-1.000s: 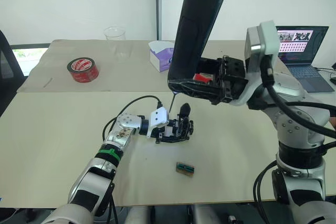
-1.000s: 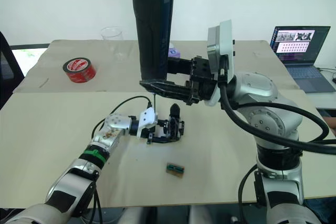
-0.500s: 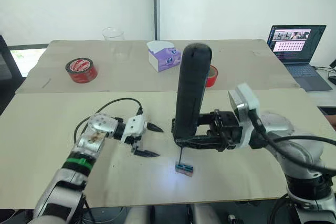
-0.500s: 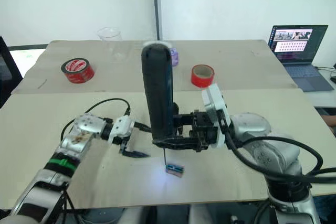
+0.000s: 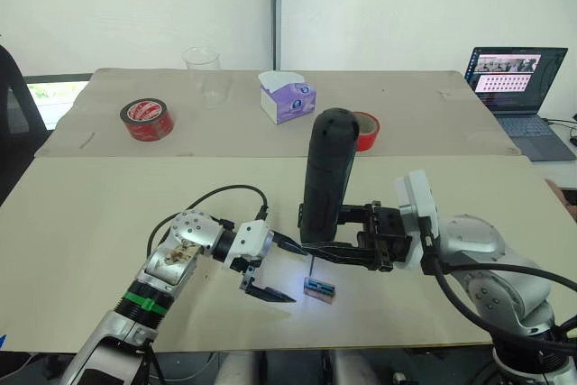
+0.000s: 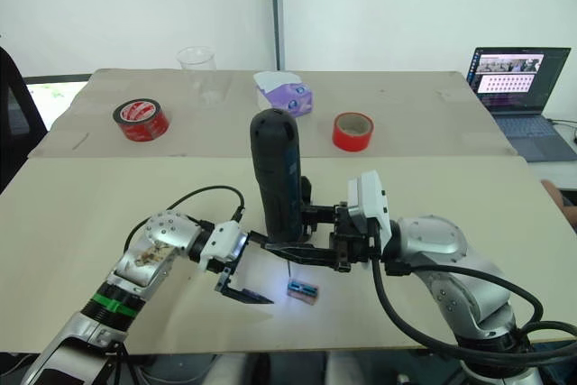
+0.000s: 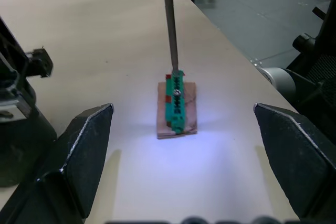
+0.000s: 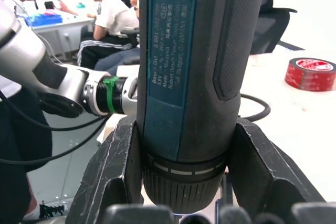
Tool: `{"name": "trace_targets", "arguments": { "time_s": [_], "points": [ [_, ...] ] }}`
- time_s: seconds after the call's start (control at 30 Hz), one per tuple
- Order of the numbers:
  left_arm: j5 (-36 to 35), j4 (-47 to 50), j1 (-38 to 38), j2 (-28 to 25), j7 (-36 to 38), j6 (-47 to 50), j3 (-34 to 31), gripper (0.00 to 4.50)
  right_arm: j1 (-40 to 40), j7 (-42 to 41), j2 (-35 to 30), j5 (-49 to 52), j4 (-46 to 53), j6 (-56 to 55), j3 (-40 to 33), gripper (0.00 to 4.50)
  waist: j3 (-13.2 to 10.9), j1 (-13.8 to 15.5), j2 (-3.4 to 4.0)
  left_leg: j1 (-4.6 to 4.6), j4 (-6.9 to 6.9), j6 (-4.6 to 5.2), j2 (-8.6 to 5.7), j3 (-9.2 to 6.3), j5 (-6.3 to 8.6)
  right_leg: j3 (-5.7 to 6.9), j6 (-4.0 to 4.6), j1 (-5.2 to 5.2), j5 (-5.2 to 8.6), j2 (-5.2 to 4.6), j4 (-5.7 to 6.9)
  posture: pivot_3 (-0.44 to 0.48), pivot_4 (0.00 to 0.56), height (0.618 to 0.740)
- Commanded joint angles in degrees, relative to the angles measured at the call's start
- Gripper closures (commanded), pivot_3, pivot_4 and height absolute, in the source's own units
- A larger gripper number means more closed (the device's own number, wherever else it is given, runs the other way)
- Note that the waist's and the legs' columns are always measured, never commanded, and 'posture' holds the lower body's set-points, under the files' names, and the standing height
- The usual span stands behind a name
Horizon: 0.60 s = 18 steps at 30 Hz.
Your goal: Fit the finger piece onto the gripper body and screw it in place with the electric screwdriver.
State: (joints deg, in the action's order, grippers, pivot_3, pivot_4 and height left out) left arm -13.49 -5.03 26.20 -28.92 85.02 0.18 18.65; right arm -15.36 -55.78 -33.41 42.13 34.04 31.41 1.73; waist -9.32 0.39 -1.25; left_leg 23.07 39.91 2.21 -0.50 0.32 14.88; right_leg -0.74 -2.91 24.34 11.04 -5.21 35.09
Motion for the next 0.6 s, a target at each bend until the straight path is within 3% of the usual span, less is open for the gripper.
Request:
{"name": "trace_targets", "arguments": {
  "time_s": [0.03, 0.6],
  "points": [
    [0.02, 0.51, 0.79, 0.38, -0.33, -0.09, 0.65, 0.0, 0.68, -0.28, -0.25, 0.0, 3.06, -2.92, -0.62, 2.61, 0.0, 0.02, 0.0, -0.01, 0.0, 0.0, 0.0, 0.0, 0.0, 0.0, 0.0, 0.0, 0.0, 0.0, 0.0, 0.0, 0.15, 0.74],
    [2.4, -4.19, 0.66, 0.54, -0.26, -5.97, 2.05, 0.0, 3.18, -1.92, -0.97, -2.6, 2.12, -5.01, 0.02, 2.61, 0.0, 0.15, 0.0, -0.03, 0.0, 0.0, 0.0, 0.0, 0.0, 0.0, 0.0, -0.02, 0.0, 0.01, 0.0, 0.0, 0.15, 0.74]
  ]
}}
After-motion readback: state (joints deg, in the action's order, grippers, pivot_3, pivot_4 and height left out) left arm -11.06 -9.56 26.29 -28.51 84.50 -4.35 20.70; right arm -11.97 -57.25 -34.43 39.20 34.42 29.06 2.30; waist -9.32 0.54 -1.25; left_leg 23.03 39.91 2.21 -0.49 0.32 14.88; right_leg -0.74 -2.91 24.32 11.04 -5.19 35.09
